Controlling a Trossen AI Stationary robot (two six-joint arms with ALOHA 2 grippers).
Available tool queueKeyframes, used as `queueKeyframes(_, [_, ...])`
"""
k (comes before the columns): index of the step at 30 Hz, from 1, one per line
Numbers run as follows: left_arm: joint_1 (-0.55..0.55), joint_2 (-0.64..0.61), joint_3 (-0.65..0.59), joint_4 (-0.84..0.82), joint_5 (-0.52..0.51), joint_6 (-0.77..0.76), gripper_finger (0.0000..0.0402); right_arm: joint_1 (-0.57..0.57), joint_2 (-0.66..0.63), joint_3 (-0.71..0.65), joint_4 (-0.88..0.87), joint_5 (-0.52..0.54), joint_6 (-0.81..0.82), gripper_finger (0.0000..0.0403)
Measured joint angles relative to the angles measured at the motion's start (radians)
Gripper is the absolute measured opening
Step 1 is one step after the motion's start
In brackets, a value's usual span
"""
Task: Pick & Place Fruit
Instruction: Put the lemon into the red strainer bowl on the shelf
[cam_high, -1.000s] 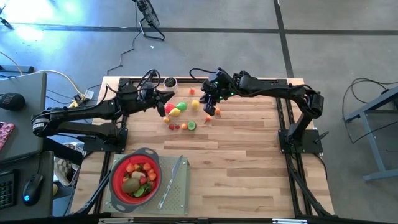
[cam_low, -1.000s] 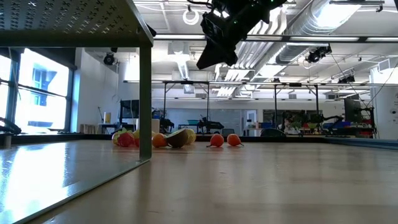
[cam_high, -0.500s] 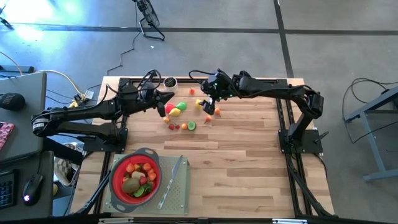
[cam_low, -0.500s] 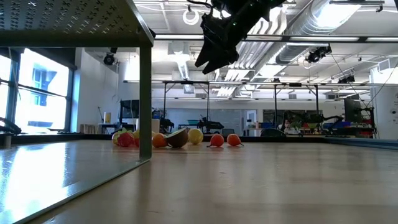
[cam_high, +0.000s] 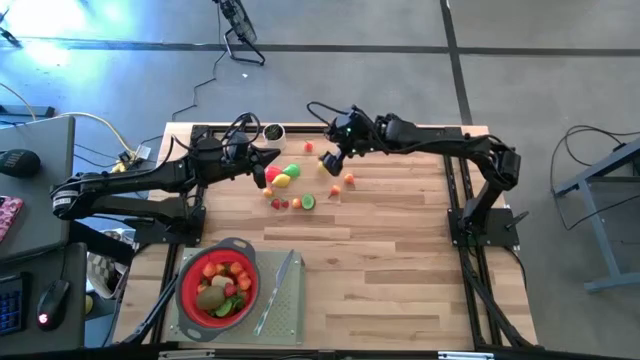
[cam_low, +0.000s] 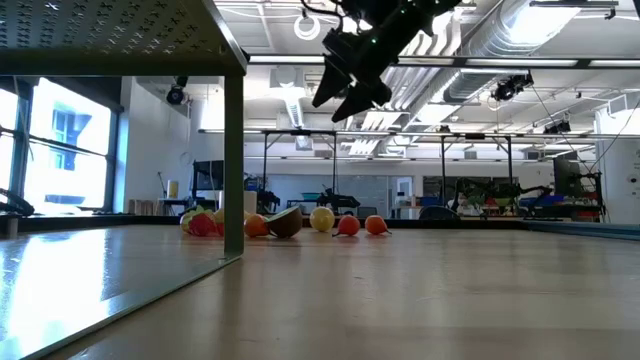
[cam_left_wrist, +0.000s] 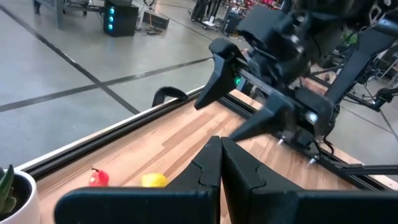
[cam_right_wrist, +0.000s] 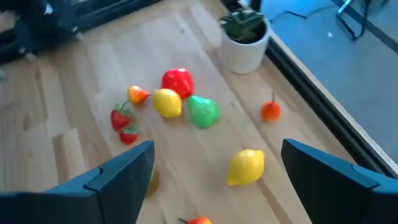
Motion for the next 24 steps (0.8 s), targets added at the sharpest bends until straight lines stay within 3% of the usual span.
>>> queueKeyframes(5, [0.0,0.0,0.0,0.0,0.0,0.0,0.0,-0.021,0.014,0.043,-0.001,-0.009,0.14,0.0332])
queueKeyframes(9, [0.0,0.0,0.0,0.012,-0.016,-0.001,0.0,-0.045,0.074,0.113,-0.068,-0.093,0.251,0.0326])
queueKeyframes(15, [0.0,0.0,0.0,0.011,-0.024,-0.001,0.0,-0.037,0.221,0.204,-0.17,-0.079,0.208,0.0326])
queueKeyframes(24, [0.0,0.0,0.0,0.009,-0.024,-0.002,0.0,-0.073,0.343,0.209,-0.274,-0.036,0.232,0.0326])
